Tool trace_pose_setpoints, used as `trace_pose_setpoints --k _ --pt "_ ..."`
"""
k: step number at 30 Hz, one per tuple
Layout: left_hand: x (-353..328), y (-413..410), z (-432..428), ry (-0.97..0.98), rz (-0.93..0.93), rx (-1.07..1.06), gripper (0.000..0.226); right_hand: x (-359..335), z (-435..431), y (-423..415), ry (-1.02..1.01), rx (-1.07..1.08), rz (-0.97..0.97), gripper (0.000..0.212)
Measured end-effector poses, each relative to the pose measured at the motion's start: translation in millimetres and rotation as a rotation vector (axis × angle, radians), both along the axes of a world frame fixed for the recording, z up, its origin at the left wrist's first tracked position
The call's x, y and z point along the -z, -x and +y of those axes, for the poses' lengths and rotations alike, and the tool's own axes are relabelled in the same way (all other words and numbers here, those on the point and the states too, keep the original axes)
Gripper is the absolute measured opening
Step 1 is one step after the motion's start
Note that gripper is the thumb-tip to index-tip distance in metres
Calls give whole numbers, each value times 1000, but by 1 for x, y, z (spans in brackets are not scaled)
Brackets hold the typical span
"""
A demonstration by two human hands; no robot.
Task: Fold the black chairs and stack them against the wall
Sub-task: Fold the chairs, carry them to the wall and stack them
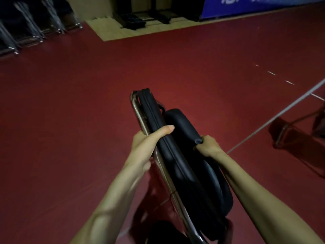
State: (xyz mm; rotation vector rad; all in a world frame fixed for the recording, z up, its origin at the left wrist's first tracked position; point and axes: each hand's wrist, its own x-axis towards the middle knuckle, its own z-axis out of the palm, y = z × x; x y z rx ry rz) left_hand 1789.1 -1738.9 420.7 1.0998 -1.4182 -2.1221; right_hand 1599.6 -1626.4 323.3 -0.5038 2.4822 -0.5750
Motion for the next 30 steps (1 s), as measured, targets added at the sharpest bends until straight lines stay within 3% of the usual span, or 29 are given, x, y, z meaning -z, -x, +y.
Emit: trace_pose_setpoints --k 13,30 --pt "2 12 -345 68 -57 -367 28 16 -414 33 66 -335 -105 38" --pt "11 33 -804 -4 -52 -462 30 10 -896 65 6 -496 -79 33"
